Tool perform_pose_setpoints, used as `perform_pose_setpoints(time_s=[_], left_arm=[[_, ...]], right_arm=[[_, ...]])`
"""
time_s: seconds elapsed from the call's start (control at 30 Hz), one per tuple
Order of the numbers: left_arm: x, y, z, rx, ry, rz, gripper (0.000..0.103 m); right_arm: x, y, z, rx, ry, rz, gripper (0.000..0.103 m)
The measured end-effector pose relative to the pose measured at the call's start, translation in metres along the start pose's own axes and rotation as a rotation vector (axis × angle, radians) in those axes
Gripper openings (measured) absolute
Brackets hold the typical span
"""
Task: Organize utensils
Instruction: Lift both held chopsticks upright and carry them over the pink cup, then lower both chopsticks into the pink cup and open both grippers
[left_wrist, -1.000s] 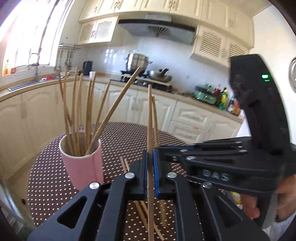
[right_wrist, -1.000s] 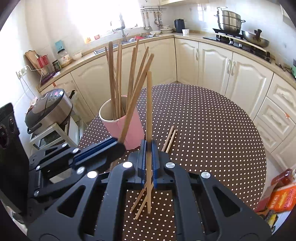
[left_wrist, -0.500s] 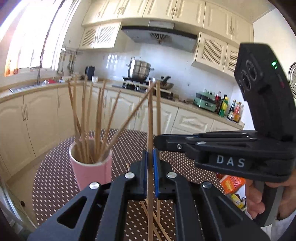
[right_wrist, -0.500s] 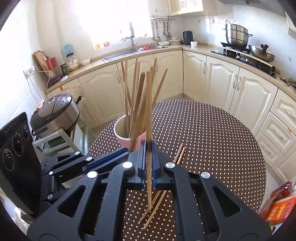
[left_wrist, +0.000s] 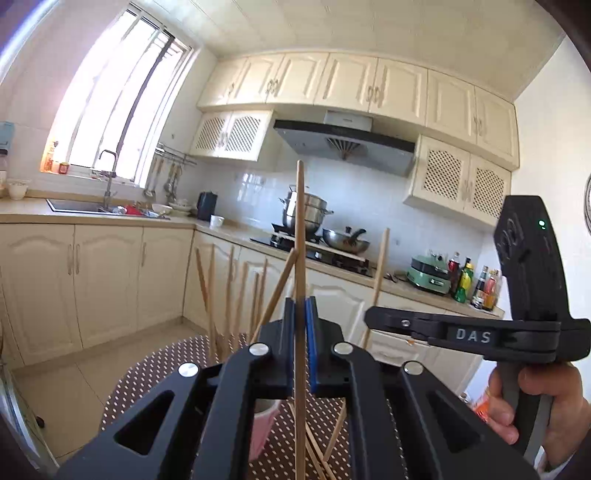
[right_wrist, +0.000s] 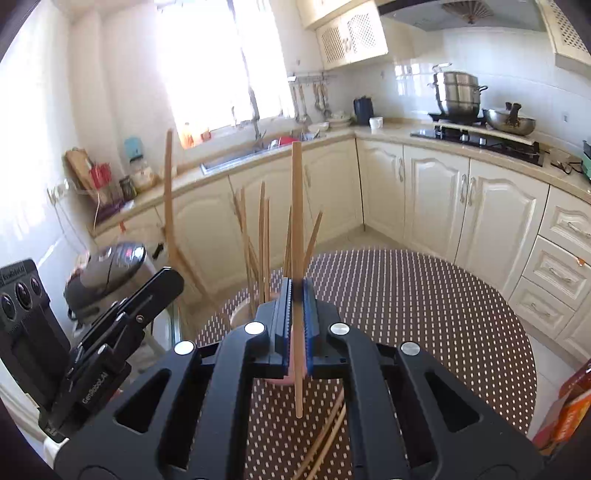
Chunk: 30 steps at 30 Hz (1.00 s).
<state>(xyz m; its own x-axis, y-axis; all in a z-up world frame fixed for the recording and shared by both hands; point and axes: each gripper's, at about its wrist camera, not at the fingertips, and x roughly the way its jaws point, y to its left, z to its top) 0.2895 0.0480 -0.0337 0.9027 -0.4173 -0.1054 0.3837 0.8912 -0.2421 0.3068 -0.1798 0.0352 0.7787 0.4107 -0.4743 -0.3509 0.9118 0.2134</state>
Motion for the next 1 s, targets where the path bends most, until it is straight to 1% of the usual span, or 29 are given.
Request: perform_pose_setpoints(time_s=[0.07, 0.13, 0.2, 0.3, 0.43, 0.63, 0.7, 0.77, 0.87, 1.0], left_arm=[[0.003, 0.003, 0.005, 0.008, -0.022, 0.016, 0.006], [0.009, 0.004, 0.009, 0.016, -0.027, 0.028, 0.006], [0.014, 0.005, 0.014, 0.029, -0.047, 0.046, 0.006], [0.019, 0.008, 0.022, 0.011, -0.068, 0.052, 0.006], [0.025, 0.011, 0.027, 0.020, -0.106, 0.093, 0.006], [0.033, 0.017, 0.031, 0.001, -0.147, 0.127, 0.006], [0.033, 0.018, 0.035, -0.011, -0.170, 0.135, 0.006], [0.033, 0.017, 0.037, -0.001, -0.194, 0.147, 0.006], [0.033, 0.016, 0.036, 0.022, -0.208, 0.170, 0.006], [0.036, 0.019, 0.028, 0.020, -0.194, 0.181, 0.006]], right_arm=[[0.000, -0.002, 0.005, 0.010, -0.031, 0.004, 0.006], [0.000, -0.003, 0.011, 0.027, -0.058, 0.015, 0.006], [0.001, -0.004, 0.017, 0.038, -0.074, 0.025, 0.006], [0.001, -0.005, 0.026, 0.044, -0.106, 0.036, 0.006], [0.000, -0.002, 0.033, 0.052, -0.152, 0.050, 0.006], [0.006, 0.000, 0.038, 0.052, -0.188, 0.056, 0.006], [0.009, 0.001, 0.040, 0.054, -0.189, 0.060, 0.006], [0.014, 0.001, 0.040, 0.054, -0.186, 0.062, 0.006], [0.021, 0.001, 0.037, 0.053, -0.172, 0.065, 0.006], [0.029, 0.003, 0.031, 0.055, -0.148, 0.071, 0.006]])
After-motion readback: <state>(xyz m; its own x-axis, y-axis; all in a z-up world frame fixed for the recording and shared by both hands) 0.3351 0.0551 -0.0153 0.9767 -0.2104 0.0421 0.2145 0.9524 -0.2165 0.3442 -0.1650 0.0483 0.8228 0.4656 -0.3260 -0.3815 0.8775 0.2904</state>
